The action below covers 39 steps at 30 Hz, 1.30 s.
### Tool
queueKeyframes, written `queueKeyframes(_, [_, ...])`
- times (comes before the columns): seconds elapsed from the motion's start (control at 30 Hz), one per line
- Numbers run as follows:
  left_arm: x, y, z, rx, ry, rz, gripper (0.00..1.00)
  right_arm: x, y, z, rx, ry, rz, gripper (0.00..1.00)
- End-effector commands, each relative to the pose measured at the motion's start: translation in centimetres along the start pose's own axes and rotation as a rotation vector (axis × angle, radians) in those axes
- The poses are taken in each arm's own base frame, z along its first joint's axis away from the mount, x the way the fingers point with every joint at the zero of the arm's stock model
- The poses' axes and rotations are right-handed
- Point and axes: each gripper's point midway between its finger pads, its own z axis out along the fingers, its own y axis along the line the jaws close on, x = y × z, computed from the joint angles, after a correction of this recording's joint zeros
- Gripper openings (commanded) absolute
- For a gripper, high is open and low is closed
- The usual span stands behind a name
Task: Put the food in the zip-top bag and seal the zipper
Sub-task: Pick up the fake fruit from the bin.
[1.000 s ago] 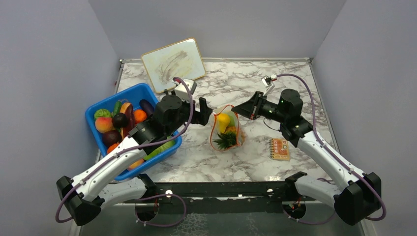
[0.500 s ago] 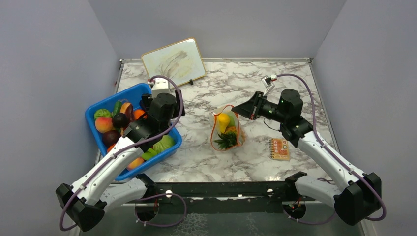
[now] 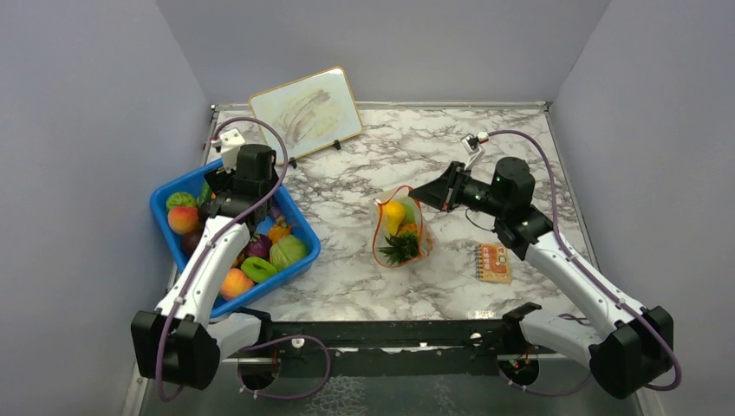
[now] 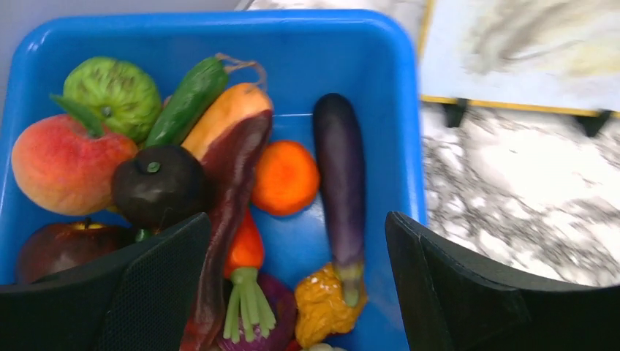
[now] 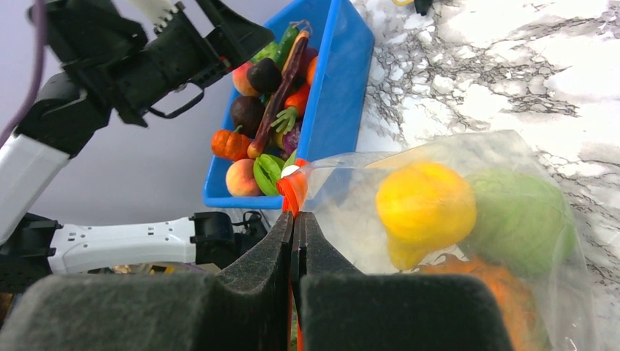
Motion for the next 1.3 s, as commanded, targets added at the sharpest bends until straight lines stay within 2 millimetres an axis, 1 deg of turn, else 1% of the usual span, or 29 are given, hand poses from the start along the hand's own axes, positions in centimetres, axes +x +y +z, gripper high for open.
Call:
queueKeyframes(0.0, [1.4, 3.0, 2.9, -0.166, 0.051, -0.111, 0.92, -1.5, 2.4, -0.3, -0.057, -0.021, -0.056, 0.01])
queueKeyframes(0.07, [1.8, 4.1, 3.5, -0.219, 0.058, -0.125, 0.92, -1.5, 2.4, -0.3, -0.057, -0.015, -0.058, 0.01])
queueKeyframes(0.2, [2.0, 6.2, 4.1, -0.301, 0.049, -0.145, 0.92, -1.6, 2.4, -0.3, -0.051, -0.012, -0.06, 0.01])
queueKeyframes(0.43, [2.7, 8.1, 4.5, -0.376, 0.056, -0.177, 0.92, -1.5, 2.2, -0.1, -0.042, -0.002, -0.035, 0.01])
queueKeyframes(0.63, [2.8, 9.7, 4.7, -0.432, 0.052, -0.194, 0.93, -2.3, 2.8, 0.0, -0.037, 0.001, -0.039, 0.01])
queueKeyframes(0.7, [3.1, 10.2, 4.7, -0.451, 0.051, -0.195, 0.93, -2.5, 2.9, -0.1, -0.034, -0.002, -0.044, 0.01])
queueKeyframes(0.77, [3.7, 10.3, 5.0, -0.449, 0.067, -0.2, 0.94, -2.6, 3.0, -0.2, -0.03, -0.009, -0.045, 0.01])
queueKeyframes(0.87, [4.4, 9.8, 5.5, -0.425, 0.104, -0.197, 0.94, -2.4, 2.8, -0.3, -0.027, -0.007, -0.039, 0.01])
queueKeyframes(1.03, [4.4, 10.5, 5.4, -0.458, 0.093, -0.197, 0.93, -2.0, 2.5, -0.2, -0.024, 0.0, -0.031, 0.01])
queueKeyframes(1.17, [5.2, 10.6, 5.9, -0.459, 0.123, -0.195, 0.92, -1.9, 2.3, -0.2, -0.022, 0.004, -0.029, 0.01])
queueKeyframes(1.27, [5.3, 10.7, 5.8, -0.463, 0.126, -0.193, 0.9, -1.8, 2.3, -0.1, -0.023, 0.009, -0.025, 0.01])
